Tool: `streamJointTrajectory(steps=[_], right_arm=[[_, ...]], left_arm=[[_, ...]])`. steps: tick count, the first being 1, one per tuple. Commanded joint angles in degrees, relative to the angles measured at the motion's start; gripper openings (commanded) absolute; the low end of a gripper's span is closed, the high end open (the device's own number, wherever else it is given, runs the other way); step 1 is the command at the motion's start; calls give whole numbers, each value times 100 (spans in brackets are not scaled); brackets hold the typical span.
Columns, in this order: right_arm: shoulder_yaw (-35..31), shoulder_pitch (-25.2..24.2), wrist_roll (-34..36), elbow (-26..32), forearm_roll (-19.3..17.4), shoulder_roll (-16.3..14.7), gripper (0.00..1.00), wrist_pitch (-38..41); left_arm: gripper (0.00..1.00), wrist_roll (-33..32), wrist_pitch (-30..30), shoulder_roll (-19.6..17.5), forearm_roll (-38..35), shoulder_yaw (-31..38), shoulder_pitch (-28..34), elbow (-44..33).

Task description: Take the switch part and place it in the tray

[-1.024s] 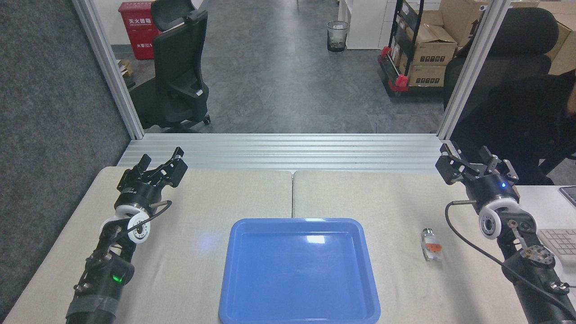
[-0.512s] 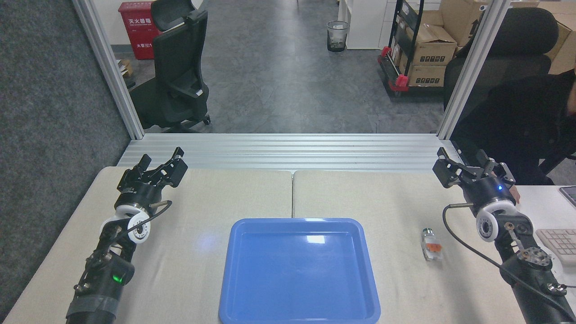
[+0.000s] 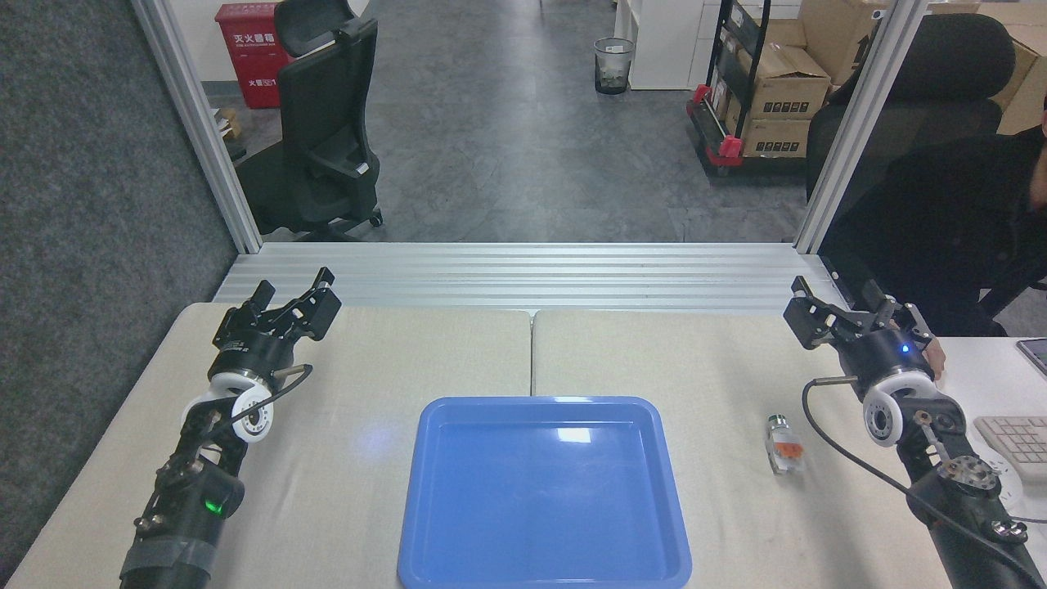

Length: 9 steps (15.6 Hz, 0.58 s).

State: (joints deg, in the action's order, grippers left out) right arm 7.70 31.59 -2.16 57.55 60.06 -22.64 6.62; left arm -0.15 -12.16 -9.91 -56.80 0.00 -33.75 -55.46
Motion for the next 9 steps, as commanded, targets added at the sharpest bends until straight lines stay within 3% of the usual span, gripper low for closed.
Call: streamJointTrajectory(steps=[1,4,9], right_arm=[[12,-21,5,-7,-12,5,98,-3],[56,-100,5,54,-12,23,98,6],[161,-1311,5,222,23,58,98,-529]], left_arm=[[100,-3,3,-2,2,-132,9,0],[100,-3,-6,-2,2,-132,0,0],[100,-3,3,-2,2,-132,0,0]])
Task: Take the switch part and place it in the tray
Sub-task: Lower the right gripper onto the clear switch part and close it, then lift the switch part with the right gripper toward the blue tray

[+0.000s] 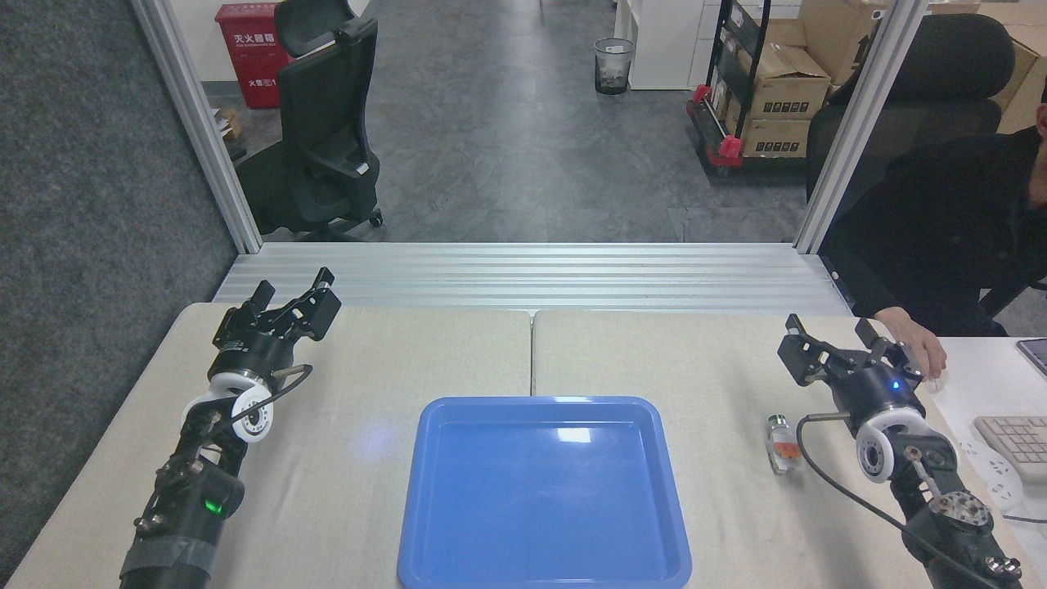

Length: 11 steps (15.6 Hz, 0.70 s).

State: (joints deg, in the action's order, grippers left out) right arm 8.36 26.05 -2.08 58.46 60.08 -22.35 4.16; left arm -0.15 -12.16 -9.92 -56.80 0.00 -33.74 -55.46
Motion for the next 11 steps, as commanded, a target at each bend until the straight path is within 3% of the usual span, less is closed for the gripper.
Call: streamJointTrajectory(steps=[1,5,11], right_arm=[[104,-960,-3,122,22,46,98,-292],[270,-1111,6,78,13,81,98,-257],[1026,-1111,6,-203,31,90,92,-468]], left_arm=[[100,-3,3,-1,2,-132,-1,0],[100,-3,3,8,-7,-132,-1,0],[100,-3,-6,-1,2,-140,-1,0]])
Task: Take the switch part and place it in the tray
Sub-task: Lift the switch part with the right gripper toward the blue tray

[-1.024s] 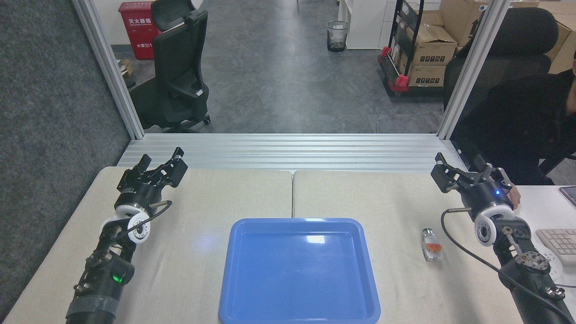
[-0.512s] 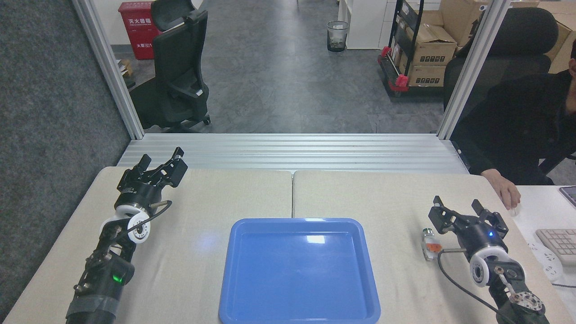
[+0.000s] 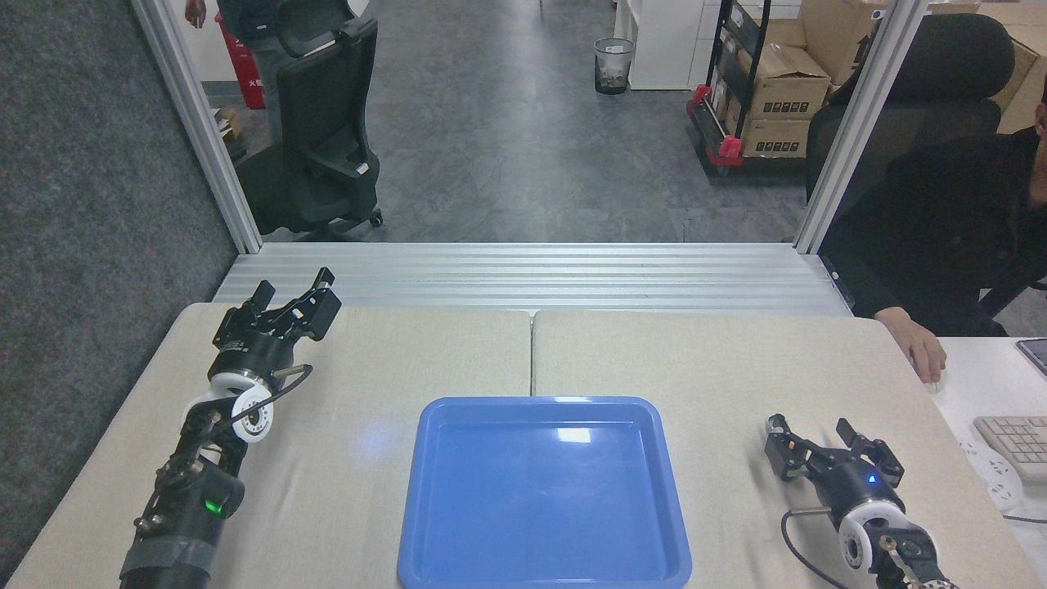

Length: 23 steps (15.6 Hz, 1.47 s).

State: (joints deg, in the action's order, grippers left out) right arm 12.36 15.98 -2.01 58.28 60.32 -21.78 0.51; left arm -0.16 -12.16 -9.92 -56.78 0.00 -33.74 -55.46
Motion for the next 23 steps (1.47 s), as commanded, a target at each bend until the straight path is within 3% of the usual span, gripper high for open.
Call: streamJointTrajectory(steps=[1,4,5,7,12,13,15,17,20,23], right_arm=[[645,-104,16,-176,-3,43,92,-139],[618,-121,235,-133,-47,51,84,-113],[618,-139,236,-106,-56,51,61,-87],[557,-104,201,-80,-91,69,2,-86],[208,-33,122,787,-91,139,0,-332],[-99,-42,104,1295,-108,305,0,-332],[-584,-138,-193,2927,-205,901,0,-297],[-324,-340,-510,3767,-197,1324,0,-123],[774,-743,-529,3928,180,1370,0,1],[1233,-1297,-529,3972,243,1370,0,1115]], left_arm=[[100,-2,3,-1,-8,-132,-1,0],[100,-2,-6,-1,1,-132,-1,0],[100,-2,3,-1,-8,-132,-1,0],[100,-2,3,-1,-8,-132,-1,0],[100,-2,3,-1,1,-132,-1,0],[100,-2,3,-1,1,-132,-1,0],[100,-2,3,-1,-8,-132,-1,0],[100,-2,3,-1,-8,-132,-1,0],[100,-2,3,-1,1,-141,-1,0],[100,-2,3,-1,0,-141,-1,0]])
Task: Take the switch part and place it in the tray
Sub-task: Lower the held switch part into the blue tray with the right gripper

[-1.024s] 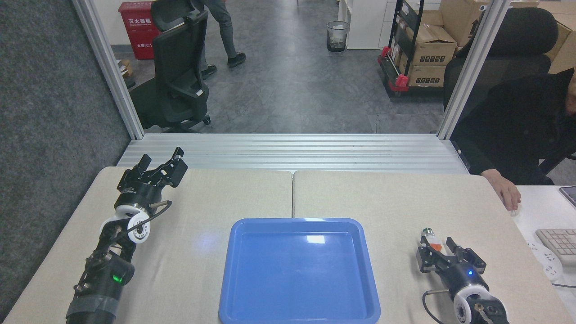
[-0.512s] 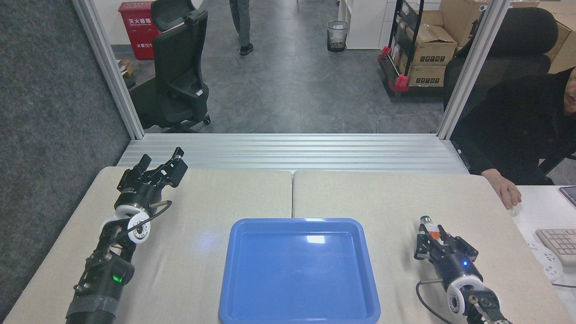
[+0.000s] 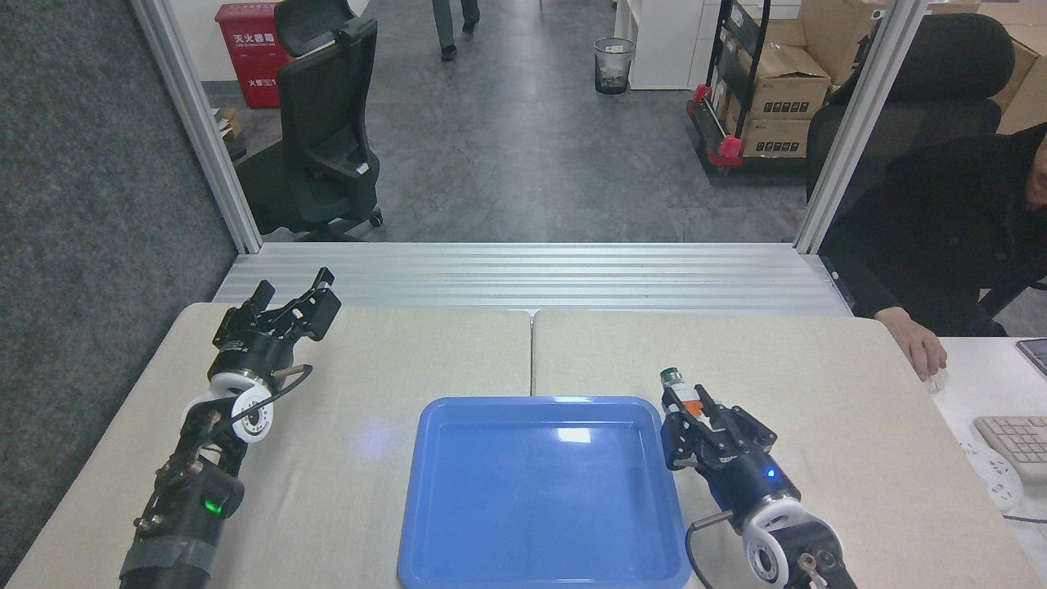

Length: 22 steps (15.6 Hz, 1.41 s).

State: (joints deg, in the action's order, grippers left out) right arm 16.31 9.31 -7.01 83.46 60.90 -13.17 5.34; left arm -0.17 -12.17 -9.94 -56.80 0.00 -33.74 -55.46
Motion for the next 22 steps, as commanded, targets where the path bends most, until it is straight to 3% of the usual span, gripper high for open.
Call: streamJointTrajectory(steps=[1,3,4,7,10,14,17,18,19,22], right_arm=[[917,-693,-72,1358,333,534,0,582],[1451,-694,-334,955,1069,543,0,-238],[1698,-685,-527,796,1247,544,0,-932],[2174,-633,-608,453,1319,535,0,-2342],[2087,-624,-556,312,1232,920,0,-2424],[2165,-457,-538,294,1283,1202,0,-2441],[2078,-108,-547,-459,1319,1220,0,-2843],[2069,8,-503,-549,1241,1220,28,-3037],[1965,18,-381,-541,1197,1229,99,-3057],[1534,271,146,-419,1152,1439,100,-2795]], left_arm=[[100,-1,4,1,2,-141,-1,0],[100,-1,-5,9,2,-141,-1,0],[100,-1,4,1,-7,-132,-1,0],[100,-1,4,9,2,-132,-1,0],[100,-1,-5,1,2,-132,-1,0],[100,-1,4,1,2,-132,-1,0],[100,-1,4,1,-7,-132,-1,0],[100,-1,-5,1,2,-132,-1,0],[100,-1,4,9,-7,-132,-1,0],[100,-1,4,9,2,-132,-1,0]])
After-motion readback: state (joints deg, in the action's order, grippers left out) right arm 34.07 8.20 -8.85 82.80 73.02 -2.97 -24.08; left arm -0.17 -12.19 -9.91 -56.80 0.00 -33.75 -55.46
